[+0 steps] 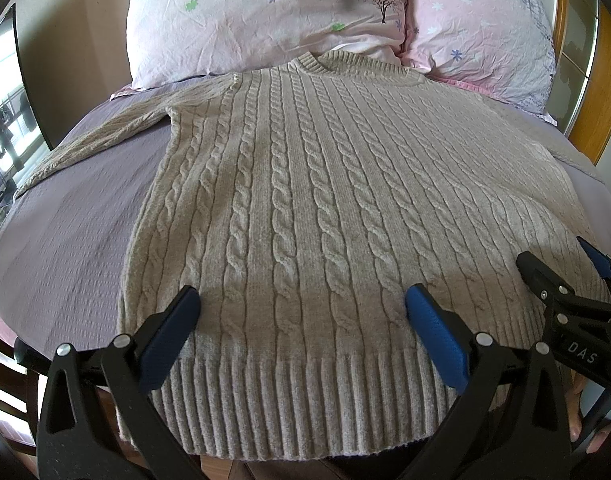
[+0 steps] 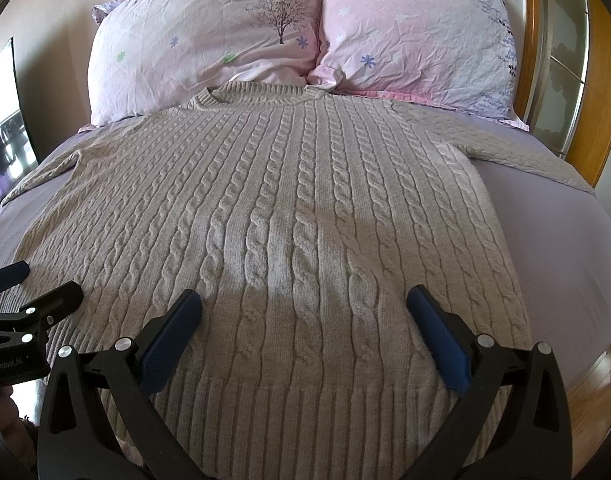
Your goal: Fold small clothes
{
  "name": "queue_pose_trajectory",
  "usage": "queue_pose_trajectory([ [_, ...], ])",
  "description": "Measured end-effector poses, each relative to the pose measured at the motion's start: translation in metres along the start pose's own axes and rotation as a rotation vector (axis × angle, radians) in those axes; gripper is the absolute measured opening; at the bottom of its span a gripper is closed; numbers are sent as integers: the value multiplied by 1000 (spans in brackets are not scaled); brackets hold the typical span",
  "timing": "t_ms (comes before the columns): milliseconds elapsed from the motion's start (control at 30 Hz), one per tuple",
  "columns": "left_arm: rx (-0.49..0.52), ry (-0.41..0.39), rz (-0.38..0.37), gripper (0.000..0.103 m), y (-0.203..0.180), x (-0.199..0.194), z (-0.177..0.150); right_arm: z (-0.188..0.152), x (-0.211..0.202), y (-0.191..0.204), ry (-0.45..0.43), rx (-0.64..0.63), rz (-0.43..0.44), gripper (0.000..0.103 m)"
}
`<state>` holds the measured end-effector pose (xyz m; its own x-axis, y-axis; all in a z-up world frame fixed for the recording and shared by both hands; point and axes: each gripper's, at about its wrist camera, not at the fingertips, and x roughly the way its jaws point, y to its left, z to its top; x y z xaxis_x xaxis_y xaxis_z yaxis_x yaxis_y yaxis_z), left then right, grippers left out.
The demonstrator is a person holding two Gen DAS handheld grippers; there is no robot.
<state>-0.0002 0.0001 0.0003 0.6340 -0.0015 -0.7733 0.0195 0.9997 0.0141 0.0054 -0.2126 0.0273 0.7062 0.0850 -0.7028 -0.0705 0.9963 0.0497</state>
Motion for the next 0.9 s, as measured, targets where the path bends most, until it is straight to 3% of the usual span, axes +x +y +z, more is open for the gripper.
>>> queue_pose_trajectory([
  [900, 0, -6, 0, 101, 0, 0, 1, 0, -2, -1, -15, 0, -2, 102],
])
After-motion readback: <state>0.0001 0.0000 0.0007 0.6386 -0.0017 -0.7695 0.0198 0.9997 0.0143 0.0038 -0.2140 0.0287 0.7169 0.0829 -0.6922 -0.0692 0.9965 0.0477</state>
